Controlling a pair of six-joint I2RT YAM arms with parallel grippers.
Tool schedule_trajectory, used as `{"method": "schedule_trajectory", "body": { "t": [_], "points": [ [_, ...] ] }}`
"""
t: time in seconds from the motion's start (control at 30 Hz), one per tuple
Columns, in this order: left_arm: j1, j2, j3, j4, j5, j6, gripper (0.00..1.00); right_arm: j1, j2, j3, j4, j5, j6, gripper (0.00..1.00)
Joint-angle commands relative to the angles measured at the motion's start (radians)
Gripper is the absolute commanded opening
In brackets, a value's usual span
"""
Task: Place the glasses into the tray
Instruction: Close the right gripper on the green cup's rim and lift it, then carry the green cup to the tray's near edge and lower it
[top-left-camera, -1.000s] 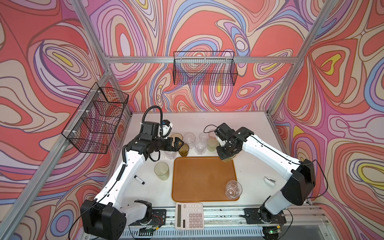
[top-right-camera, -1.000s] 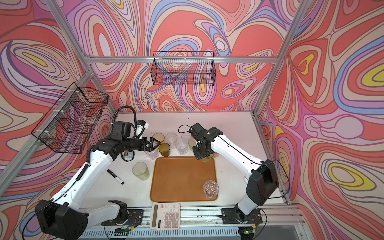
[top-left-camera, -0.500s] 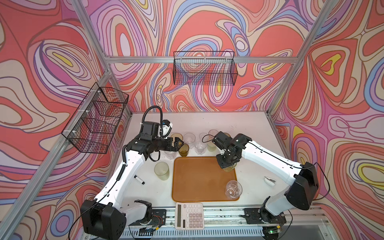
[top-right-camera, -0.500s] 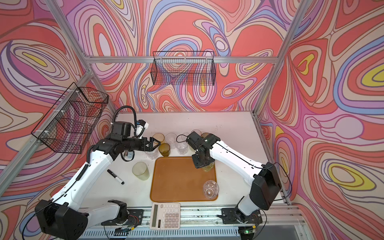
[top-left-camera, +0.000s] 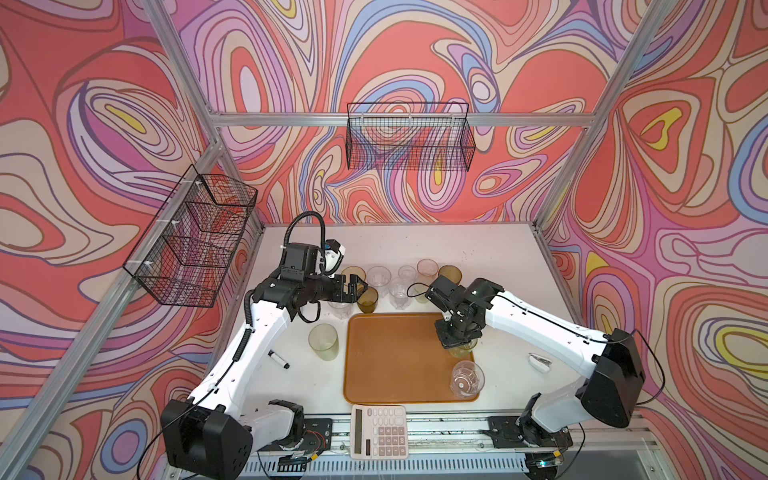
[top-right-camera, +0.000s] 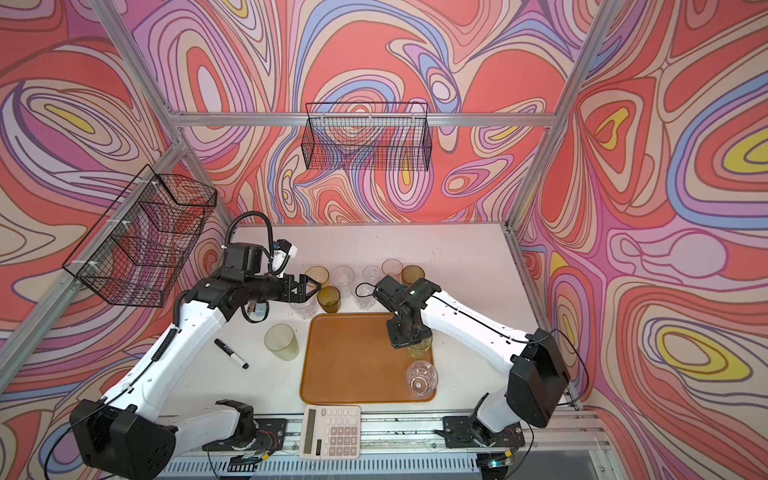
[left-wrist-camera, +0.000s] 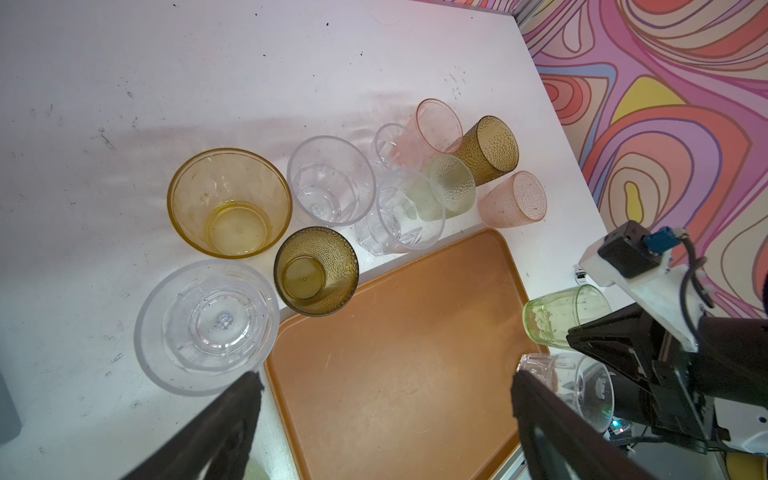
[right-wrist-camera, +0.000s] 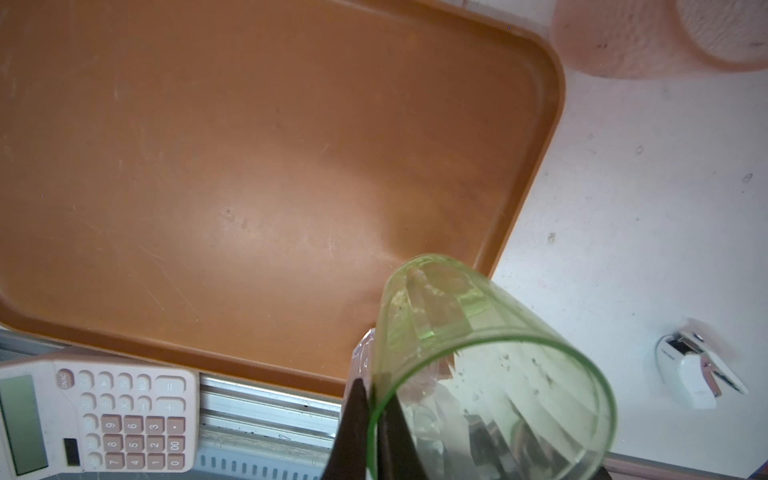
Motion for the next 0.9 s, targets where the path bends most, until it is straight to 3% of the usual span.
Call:
{"method": "schedule_trajectory", "body": {
  "t": [0.0, 0.87],
  "points": [
    [-0.005, -0.014, 0.0, 0.003, 0.001, 0.007, 0.96, 0.01, -0.03, -0.024, 0.016, -0.003, 0.04, 0.0],
    [-0.007, -0.011, 0.0, 0.004, 0.003, 0.008, 0.96, 0.013, -0.02, -0.13, 0.088, -0.008, 0.075, 0.02]
  ]
}}
